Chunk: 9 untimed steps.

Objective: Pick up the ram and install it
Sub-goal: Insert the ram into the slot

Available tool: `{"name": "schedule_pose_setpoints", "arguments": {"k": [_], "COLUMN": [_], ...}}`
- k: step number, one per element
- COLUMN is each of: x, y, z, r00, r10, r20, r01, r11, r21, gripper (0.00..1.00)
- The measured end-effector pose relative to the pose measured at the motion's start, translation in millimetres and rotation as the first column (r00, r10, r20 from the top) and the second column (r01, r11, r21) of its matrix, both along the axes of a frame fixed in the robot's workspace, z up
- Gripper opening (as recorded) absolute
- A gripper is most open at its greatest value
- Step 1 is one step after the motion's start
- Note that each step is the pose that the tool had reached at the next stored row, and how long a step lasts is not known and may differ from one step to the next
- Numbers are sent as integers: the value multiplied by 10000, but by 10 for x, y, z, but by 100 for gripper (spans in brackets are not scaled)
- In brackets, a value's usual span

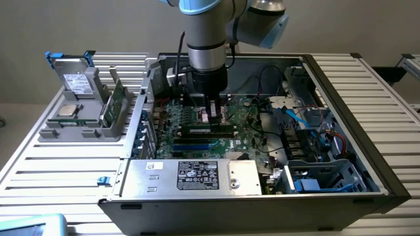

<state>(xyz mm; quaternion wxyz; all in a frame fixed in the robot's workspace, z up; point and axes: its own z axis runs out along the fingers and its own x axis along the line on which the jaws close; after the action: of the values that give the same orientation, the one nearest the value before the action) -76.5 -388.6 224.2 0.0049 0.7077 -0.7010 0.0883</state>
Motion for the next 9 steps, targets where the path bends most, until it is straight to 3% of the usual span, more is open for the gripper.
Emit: {"name": "schedule_pose_setpoints", "arguments": {"k": [9], "x": [-1], "y": [0], "z": [-21], "r00": [10000], "r10": [-25], "r20": [-1], "r01": [25], "r11": [10000], "r21": [-1], "gripper": [14]}}
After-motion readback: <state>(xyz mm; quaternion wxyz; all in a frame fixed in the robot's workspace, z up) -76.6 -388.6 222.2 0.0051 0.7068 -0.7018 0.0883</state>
